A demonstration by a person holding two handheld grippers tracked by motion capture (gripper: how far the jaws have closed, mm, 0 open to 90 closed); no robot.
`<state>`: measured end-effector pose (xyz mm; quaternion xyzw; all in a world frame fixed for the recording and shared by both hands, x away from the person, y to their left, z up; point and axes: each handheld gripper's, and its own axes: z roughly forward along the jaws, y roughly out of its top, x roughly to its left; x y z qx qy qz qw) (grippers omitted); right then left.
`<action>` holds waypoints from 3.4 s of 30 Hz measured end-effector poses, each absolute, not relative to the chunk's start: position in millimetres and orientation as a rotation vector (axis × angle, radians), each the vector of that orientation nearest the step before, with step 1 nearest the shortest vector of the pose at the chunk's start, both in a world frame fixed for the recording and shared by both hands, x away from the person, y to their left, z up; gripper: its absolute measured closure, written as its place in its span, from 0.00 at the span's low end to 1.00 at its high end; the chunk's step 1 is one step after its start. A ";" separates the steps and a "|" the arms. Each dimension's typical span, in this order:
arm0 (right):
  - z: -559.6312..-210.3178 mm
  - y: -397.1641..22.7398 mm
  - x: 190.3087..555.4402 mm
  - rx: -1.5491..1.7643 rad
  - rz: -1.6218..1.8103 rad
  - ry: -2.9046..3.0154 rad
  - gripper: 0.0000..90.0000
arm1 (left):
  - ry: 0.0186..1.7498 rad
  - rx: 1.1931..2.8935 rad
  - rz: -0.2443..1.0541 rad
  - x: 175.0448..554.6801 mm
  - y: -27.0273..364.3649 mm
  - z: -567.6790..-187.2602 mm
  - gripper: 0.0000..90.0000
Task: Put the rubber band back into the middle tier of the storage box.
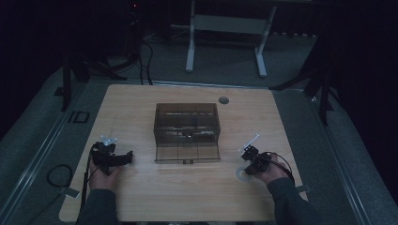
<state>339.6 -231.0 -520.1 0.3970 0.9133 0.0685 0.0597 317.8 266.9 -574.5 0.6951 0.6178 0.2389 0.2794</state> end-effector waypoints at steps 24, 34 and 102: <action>-521.9 -224.7 350.6 1.226 0.074 2.830 0.89 | 1.657 1.865 0.640 317.8 266.9 -574.5 0.01; -521.9 -220.6 350.5 1.207 0.040 2.837 0.91 | 1.657 1.865 0.640 317.8 266.9 -574.5 0.01; -474.7 -193.1 344.5 1.055 0.159 2.848 0.91 | 1.649 1.872 0.637 317.7 266.8 -574.4 0.01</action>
